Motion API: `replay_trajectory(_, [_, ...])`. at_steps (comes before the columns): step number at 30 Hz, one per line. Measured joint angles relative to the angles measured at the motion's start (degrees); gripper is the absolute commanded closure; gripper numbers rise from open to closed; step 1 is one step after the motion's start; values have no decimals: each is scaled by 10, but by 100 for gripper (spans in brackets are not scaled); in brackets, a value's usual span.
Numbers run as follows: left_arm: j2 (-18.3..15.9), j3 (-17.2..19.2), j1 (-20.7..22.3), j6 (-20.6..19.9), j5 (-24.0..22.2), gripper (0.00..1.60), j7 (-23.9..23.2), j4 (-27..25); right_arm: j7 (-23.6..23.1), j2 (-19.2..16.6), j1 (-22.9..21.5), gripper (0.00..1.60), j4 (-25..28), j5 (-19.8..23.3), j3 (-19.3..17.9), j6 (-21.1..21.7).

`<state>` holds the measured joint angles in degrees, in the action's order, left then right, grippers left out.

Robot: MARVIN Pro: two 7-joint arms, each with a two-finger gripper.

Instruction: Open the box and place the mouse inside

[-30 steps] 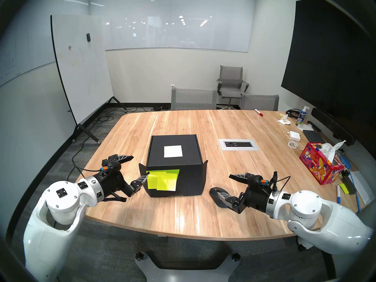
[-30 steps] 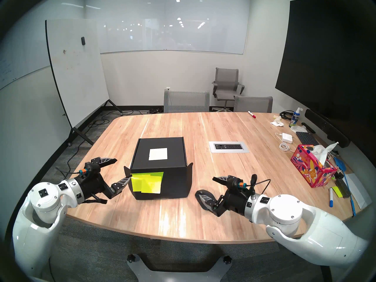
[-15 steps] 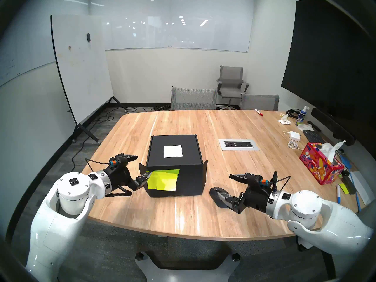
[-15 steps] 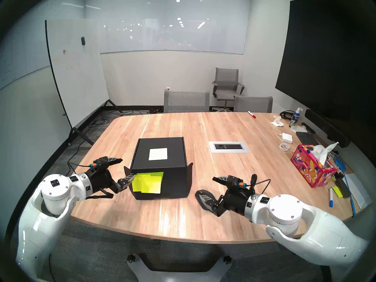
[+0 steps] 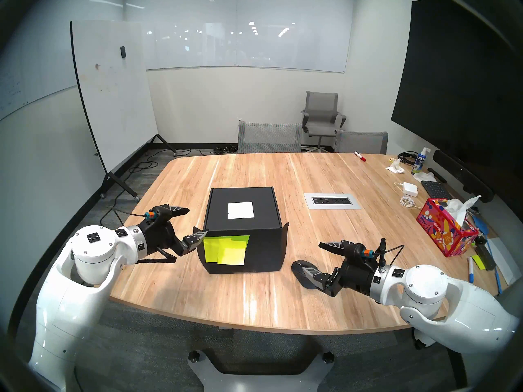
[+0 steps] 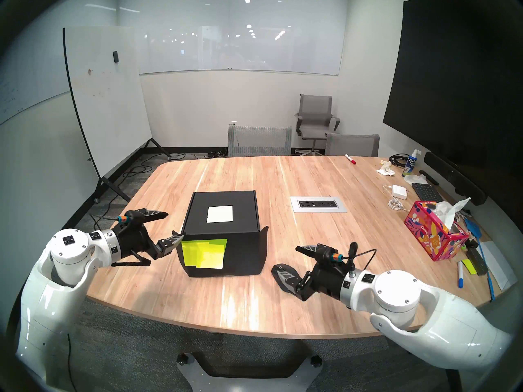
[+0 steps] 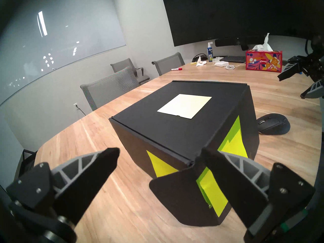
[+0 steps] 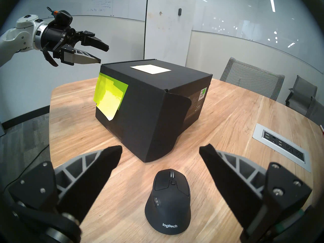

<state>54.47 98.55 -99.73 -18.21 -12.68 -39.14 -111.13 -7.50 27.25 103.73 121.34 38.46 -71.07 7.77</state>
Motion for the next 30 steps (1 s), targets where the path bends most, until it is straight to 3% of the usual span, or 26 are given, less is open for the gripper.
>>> replay_trajectory(12, [-26,6,16,21,-12,0,-63,67,0,0,0,0,0,0,0,0])
replay_trajectory(30, [-51,-60,103,4,-25,0,-140,162,0,0,0,0,0,0,0,0])
